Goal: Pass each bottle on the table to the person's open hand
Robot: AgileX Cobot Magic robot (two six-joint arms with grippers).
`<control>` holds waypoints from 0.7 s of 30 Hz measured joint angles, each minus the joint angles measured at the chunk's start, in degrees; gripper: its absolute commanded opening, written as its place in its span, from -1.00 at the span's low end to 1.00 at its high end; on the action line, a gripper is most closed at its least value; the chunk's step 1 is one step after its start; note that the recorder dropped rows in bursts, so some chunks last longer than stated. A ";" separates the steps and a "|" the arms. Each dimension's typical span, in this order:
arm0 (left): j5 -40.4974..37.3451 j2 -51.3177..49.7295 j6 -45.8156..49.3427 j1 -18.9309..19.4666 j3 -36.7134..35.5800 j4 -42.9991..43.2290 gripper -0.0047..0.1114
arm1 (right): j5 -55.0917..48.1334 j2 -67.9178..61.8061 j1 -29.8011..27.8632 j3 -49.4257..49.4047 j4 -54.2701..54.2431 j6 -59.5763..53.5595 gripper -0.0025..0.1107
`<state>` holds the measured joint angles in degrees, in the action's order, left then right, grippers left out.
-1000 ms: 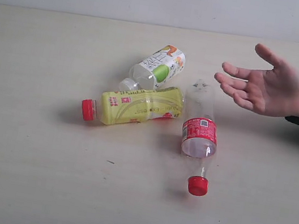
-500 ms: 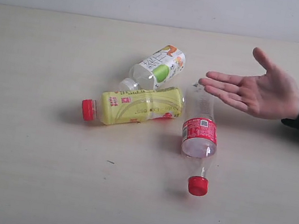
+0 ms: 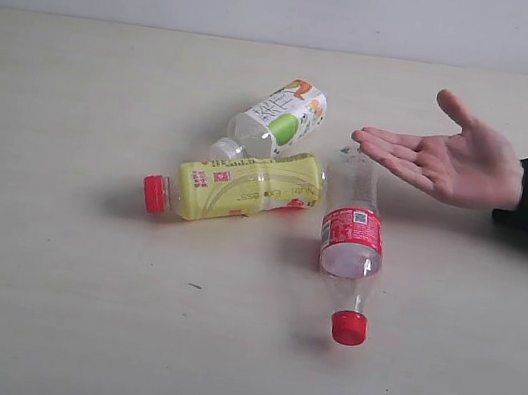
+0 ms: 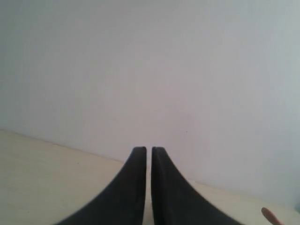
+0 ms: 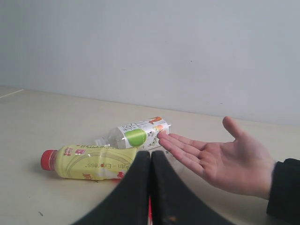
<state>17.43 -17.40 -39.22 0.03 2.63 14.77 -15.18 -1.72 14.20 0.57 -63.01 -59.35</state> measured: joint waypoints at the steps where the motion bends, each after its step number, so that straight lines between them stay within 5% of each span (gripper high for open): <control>1: 0.00 -2.85 0.00 0.00 1.49 0.17 -0.81 | 0.00 0.00 0.00 0.00 0.00 0.00 -0.96; 9: -2.23 -24.38 -0.19 0.00 15.03 5.50 -0.81 | 0.00 0.00 0.00 0.00 0.00 0.00 -0.96; 21: -29.90 -47.00 8.43 0.00 34.55 13.91 -0.81 | 0.00 0.00 0.00 0.00 0.00 0.00 -0.96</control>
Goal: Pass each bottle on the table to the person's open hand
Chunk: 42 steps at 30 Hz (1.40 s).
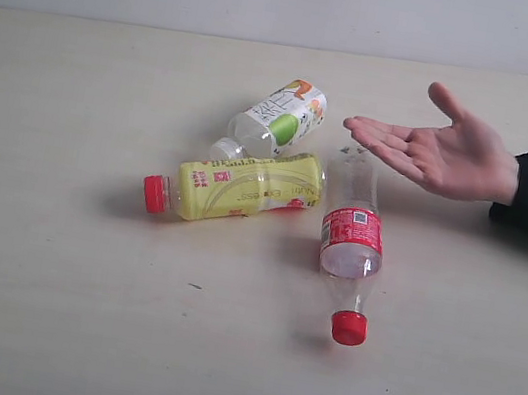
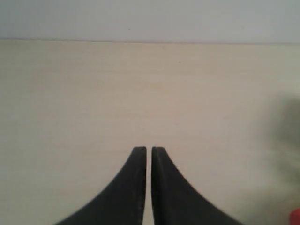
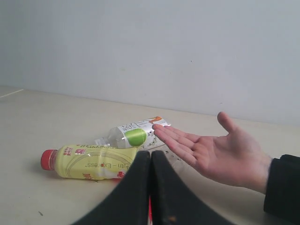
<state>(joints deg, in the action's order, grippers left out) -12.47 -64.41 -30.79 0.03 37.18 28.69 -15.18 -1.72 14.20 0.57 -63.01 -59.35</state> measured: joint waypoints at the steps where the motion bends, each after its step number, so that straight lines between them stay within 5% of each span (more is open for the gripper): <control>1: -0.92 -0.55 1.64 0.00 1.04 0.00 -0.81 | 0.00 0.00 0.00 0.00 0.00 0.00 -0.96; 9: -16.31 -6.20 13.64 0.00 9.15 -2.62 -0.81 | 0.00 0.00 0.00 0.00 0.00 0.00 -0.96; 15: -37.54 -13.44 31.71 0.00 18.72 -12.90 -0.81 | 0.00 0.00 0.00 0.00 0.00 0.00 -0.96; 19: -43.39 -16.47 42.27 0.00 21.39 -22.74 -0.80 | 0.00 0.00 0.00 0.00 0.00 0.00 -0.96; 28: -39.51 -19.90 62.64 -1.91 22.24 -46.53 -0.46 | 0.00 0.00 0.00 0.00 0.00 0.00 -0.96; 33: -33.13 -20.11 71.10 -7.57 22.24 -58.42 -0.28 | 0.00 0.00 0.00 0.00 0.00 0.00 -0.96; 42: -20.08 -20.49 79.01 -20.21 22.24 -63.48 -0.15 | 0.00 0.00 0.00 0.00 0.00 0.00 -0.96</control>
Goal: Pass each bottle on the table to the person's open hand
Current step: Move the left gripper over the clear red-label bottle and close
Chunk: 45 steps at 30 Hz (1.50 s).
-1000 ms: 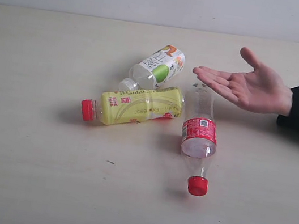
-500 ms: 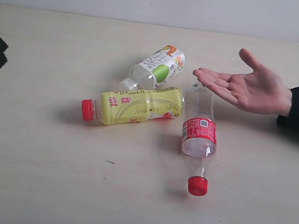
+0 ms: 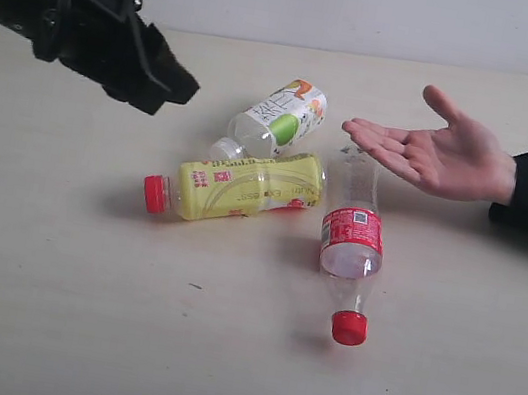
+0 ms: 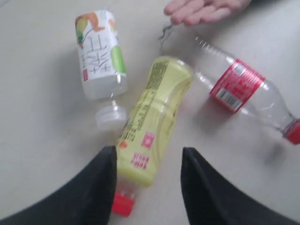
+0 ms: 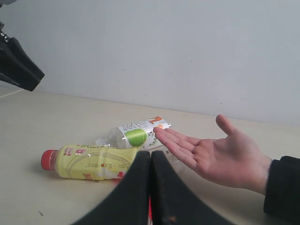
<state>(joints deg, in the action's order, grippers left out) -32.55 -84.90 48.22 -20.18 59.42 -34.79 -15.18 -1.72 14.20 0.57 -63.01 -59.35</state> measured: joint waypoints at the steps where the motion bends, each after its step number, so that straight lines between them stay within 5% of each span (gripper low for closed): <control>1: 1.24 -0.28 -0.68 -1.12 0.16 -1.42 -0.15 | -0.11 0.00 0.00 0.00 0.00 0.00 -0.96; 10: 3.40 -6.08 -8.37 -8.90 3.78 -4.08 -0.14 | -0.11 0.00 0.00 0.00 0.00 0.00 -0.96; 15: 3.55 -10.10 -17.38 -11.34 7.18 -3.40 0.17 | -0.11 0.00 0.00 0.00 0.00 0.00 -0.96; 21: 3.14 -15.27 -24.66 -13.94 11.00 -2.51 0.18 | -0.11 0.00 0.00 0.00 0.00 0.00 -0.96; 35: -8.23 -23.94 -56.37 -21.73 23.64 24.98 0.18 | -0.11 0.00 0.00 0.00 0.00 0.00 -0.96; 45: -10.34 -29.75 -68.30 -24.75 30.60 27.52 0.41 | -0.11 0.00 0.00 0.00 0.00 0.00 -0.96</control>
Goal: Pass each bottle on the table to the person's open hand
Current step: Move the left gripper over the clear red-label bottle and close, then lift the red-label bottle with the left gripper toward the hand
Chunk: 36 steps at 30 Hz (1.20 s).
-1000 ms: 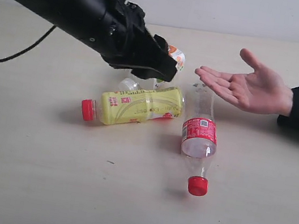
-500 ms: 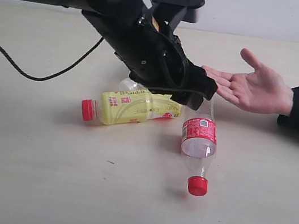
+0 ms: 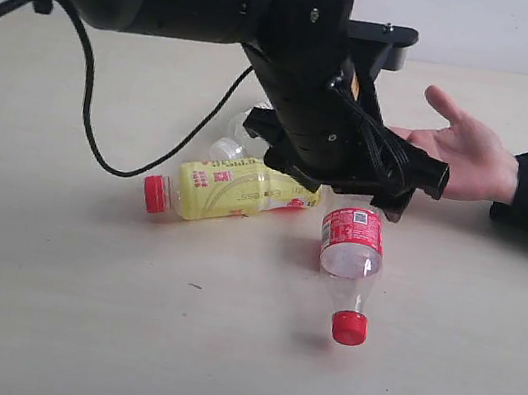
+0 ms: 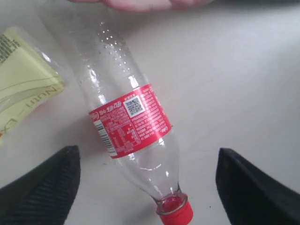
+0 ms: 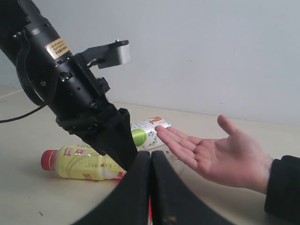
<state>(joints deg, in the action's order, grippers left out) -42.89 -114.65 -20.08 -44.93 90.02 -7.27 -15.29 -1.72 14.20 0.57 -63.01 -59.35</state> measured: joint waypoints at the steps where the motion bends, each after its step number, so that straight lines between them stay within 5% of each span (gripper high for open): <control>1: -0.75 -0.68 -1.24 0.00 0.59 0.19 0.41 | 0.00 0.00 0.00 0.00 0.00 0.00 -0.96; 22: -16.60 -15.85 -12.54 -1.08 18.29 4.32 0.40 | 0.00 0.00 0.00 0.00 0.00 0.00 -0.96; 36: -17.05 -20.00 -14.40 -1.08 21.71 4.53 0.40 | 0.00 0.00 0.00 0.00 0.00 0.00 -0.96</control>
<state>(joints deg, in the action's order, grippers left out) -59.94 -134.64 -34.48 -46.01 111.73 -2.74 -15.29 -1.72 14.20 0.57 -63.01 -59.35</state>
